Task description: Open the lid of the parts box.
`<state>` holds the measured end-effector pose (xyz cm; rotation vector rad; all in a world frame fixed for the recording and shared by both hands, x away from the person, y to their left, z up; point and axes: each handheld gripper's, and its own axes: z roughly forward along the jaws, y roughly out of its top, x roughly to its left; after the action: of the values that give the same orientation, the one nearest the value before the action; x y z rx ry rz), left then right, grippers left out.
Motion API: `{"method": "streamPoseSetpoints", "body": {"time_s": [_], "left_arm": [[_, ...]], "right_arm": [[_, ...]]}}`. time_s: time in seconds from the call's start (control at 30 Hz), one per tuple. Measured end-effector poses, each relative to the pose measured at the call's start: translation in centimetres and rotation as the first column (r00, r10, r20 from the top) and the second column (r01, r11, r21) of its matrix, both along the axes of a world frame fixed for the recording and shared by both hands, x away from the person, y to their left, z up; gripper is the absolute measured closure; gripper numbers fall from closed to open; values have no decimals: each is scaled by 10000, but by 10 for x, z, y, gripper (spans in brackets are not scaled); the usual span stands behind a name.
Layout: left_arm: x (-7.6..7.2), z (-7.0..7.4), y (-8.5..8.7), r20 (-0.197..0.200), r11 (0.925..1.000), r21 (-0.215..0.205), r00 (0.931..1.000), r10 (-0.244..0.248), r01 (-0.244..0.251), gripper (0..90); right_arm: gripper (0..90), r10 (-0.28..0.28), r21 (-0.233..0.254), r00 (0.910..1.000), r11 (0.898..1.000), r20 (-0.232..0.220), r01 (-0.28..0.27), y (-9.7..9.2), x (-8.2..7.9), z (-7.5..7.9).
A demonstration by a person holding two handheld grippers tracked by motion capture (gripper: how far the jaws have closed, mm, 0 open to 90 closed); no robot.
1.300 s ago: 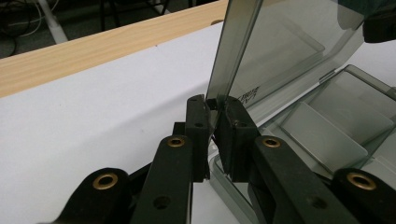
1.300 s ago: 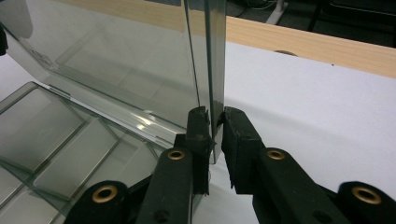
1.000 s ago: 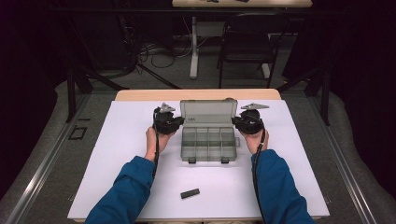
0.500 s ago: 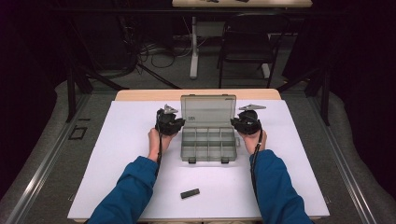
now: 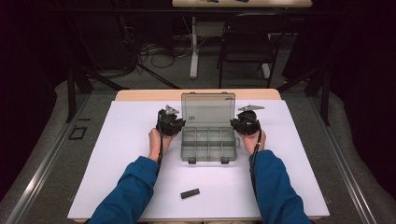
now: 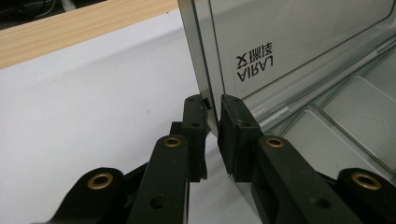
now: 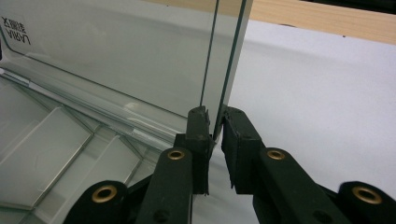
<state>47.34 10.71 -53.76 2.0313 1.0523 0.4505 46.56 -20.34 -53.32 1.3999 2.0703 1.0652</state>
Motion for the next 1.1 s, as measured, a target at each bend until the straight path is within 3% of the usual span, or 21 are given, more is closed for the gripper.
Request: {"method": "streamPoseSetpoints", "body": {"time_s": [0.23, 0.43, 0.57, 0.63, 0.73, 0.93, 1.1], "left_arm": [[0, -1, -1, 72, 9999, 119, 10000, -12, 11, 772], [0, -1, 2, 236, 9999, 95, 9997, 101, -103, 697], [-2, 1, 8, 97, 9996, -277, 9999, 99, -96, 533], [-6, 3, 10, 154, 9994, -319, 9998, 111, -106, 402], [-12, 7, 14, 197, 9983, -575, 9998, 38, -26, 310], [-30, 20, 20, 520, 9973, -655, 9982, -295, 329, 192], [-48, 28, 23, 727, 9958, -451, 9945, -757, 791, 169]], "right_arm": [[798, -18, -44, 10000, 10000, -85, 18, 1, 0, -2], [771, 0, -82, 10000, 10000, -63, 0, -1, 0, -1], [690, 135, -62, 9999, 9999, 94, -135, -1, -5, 1], [599, 227, 8, 9997, 9997, 126, -227, -2, -9, 4], [506, 344, 187, 9993, 9992, 155, -347, -3, -14, 6], [311, 949, 586, 9950, 9936, 324, -967, -6, -34, 15], [250, 1468, 590, 9882, 9870, 429, -1492, -7, -46, 21]]}}
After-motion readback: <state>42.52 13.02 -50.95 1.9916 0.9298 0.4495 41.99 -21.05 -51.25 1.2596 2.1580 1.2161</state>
